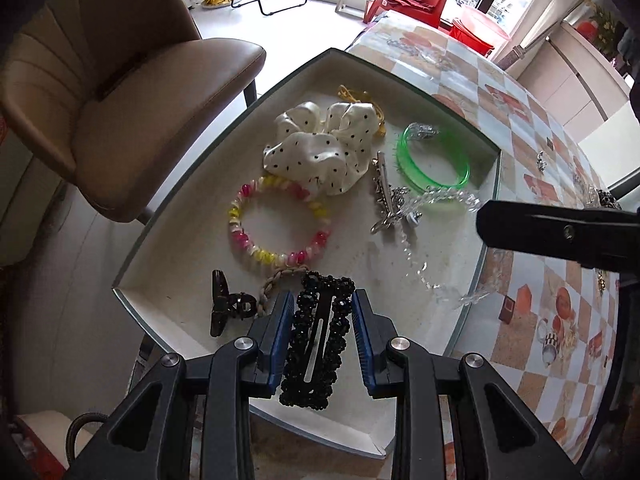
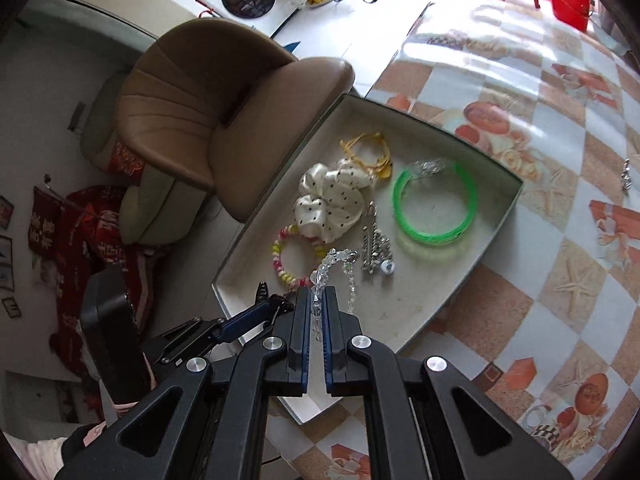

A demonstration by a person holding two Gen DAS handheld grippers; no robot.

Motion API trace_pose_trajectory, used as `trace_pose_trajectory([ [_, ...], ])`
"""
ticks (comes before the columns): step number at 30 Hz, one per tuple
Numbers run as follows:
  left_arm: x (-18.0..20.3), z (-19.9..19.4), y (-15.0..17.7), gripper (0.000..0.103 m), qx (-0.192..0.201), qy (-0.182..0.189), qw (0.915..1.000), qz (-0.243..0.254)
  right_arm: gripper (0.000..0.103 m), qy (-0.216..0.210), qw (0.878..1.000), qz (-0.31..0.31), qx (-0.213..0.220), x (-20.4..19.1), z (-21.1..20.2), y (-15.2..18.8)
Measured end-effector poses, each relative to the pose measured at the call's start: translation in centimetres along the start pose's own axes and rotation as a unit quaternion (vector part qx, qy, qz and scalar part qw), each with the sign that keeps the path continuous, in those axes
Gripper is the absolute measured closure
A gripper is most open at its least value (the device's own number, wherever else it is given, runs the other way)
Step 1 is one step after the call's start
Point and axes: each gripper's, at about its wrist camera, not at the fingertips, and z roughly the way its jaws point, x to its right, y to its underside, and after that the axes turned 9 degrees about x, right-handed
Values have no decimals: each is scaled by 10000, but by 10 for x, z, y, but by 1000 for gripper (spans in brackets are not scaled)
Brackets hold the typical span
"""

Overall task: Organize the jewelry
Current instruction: 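Carry the crystal bracelet and black beaded barrette over the tray with both tools, then lower both held items into the tray and open both tools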

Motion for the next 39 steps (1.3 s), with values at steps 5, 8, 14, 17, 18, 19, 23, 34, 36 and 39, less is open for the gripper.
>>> trace_pose_trajectory([
  [5,4,13,6,70,-104,-93,9999,93,97,124,9988,98,-456,17,35,4],
  [8,6,19,7,70,-147,-133,9997,123,97,363,9980,23,-513,24,44,2],
  [14,10,26,7,70,-172,-219,9994,201,97,891,9939,-174,-630,35,58,-2],
  [17,12,29,8,70,-177,-270,9992,243,97,1107,9909,-265,-716,40,66,-3],
  [18,13,29,8,70,-176,-292,9991,257,97,1163,9899,-309,-751,42,67,-3],
  [19,13,30,8,70,-173,-313,9990,271,97,1211,9886,-374,-808,42,70,-3],
  [23,19,33,7,70,-180,-393,9986,294,97,1386,9837,-690,-910,37,80,-6],
  [34,18,33,7,70,-207,-425,9985,264,96,1414,9829,-692,-955,33,82,-10],
  [36,19,33,7,70,-213,-437,9985,271,93,1355,9841,-633,-957,35,80,-10],
  [39,20,33,7,69,-220,-451,9984,267,71,1252,9856,-621,-954,37,77,-10],
])
